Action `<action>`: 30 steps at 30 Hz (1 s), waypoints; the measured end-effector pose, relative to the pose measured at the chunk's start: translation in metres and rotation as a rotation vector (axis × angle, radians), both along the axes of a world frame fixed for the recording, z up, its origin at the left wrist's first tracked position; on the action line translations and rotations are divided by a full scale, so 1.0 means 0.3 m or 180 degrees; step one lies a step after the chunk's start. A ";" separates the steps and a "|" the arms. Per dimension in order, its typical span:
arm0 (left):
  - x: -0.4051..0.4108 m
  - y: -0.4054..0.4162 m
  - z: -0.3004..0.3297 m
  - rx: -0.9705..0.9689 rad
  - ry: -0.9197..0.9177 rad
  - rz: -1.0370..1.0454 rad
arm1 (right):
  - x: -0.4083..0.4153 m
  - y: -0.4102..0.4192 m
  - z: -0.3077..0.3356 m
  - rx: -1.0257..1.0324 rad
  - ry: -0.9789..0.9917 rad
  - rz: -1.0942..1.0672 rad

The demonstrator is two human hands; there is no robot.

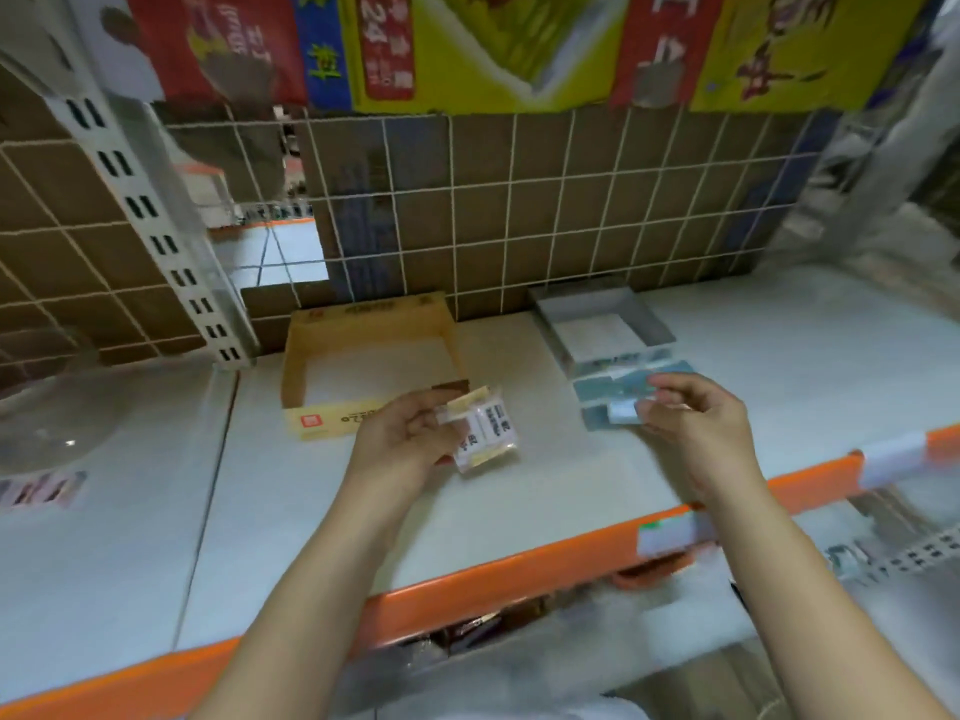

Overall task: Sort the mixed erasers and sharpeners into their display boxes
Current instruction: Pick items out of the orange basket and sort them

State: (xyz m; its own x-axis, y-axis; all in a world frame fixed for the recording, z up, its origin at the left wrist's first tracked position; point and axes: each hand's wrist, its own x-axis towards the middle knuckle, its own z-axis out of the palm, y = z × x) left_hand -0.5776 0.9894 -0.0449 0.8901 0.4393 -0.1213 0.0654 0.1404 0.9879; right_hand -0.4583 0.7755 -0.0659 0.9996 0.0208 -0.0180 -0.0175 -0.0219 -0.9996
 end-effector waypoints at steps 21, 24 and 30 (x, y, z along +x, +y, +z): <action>0.105 -0.116 -0.063 -0.0024 0.0215 -0.0206 | 0.194 -0.108 -0.064 -0.2752 -0.1497 0.0263; 0.105 -0.116 -0.070 -0.0031 0.0224 -0.0199 | 0.224 -0.099 -0.056 -0.3216 -0.1446 0.0618; 0.100 -0.124 -0.084 -0.0081 0.0239 -0.0188 | 0.258 -0.088 -0.042 -0.3369 -0.1210 0.0908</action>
State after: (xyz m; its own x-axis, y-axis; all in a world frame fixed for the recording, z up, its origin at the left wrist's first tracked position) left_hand -0.5477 0.9521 -0.0701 0.9024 0.3822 -0.1991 0.1479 0.1591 0.9761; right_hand -0.3809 0.7491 -0.0785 0.9057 0.4004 0.1394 0.4203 -0.8050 -0.4187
